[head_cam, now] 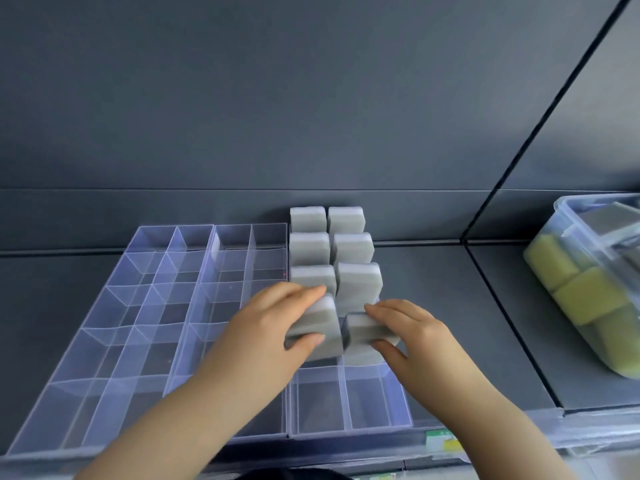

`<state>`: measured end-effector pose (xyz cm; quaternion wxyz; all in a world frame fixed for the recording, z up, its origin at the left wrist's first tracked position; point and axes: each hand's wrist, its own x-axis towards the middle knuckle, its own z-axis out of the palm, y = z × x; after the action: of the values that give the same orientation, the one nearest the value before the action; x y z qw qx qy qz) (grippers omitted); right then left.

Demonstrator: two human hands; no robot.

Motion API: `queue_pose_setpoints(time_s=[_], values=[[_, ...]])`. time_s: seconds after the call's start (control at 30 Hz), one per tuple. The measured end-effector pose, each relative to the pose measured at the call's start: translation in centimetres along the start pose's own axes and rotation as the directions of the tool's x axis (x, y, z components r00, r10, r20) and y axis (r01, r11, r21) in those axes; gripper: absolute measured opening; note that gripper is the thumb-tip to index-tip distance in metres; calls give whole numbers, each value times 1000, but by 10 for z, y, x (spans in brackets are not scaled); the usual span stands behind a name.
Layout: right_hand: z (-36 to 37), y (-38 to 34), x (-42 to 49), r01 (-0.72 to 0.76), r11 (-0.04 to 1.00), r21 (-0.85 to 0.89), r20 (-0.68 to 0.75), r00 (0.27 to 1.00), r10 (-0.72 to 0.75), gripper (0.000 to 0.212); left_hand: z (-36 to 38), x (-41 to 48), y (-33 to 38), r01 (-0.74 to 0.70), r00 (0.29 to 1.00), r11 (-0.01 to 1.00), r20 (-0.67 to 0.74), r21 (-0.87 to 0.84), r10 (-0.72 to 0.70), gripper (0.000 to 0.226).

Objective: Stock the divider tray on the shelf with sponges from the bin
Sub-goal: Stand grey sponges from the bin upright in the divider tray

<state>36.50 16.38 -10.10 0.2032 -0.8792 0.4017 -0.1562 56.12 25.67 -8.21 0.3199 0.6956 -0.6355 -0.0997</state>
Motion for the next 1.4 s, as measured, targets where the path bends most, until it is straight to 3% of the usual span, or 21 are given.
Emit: queue_pose_setpoints(time_s=[0.47, 0.93, 1.23, 1.4], values=[[1, 2, 2, 32, 999, -7, 3, 999, -32, 44, 27, 3, 0, 37, 984, 998, 173, 58, -46, 51], [-11, -1, 2, 72, 997, -5, 51, 996, -71, 56, 24, 4, 5, 23, 996, 994, 84, 102, -32, 55], [-13, 7, -1, 113, 994, 6, 34, 993, -113, 56, 14, 6, 14, -76, 995, 935, -29, 345, 92, 44], [-10, 19, -7, 109, 990, 89, -27, 994, -107, 52, 3, -3, 20, 14, 995, 914, -92, 405, 25, 46]])
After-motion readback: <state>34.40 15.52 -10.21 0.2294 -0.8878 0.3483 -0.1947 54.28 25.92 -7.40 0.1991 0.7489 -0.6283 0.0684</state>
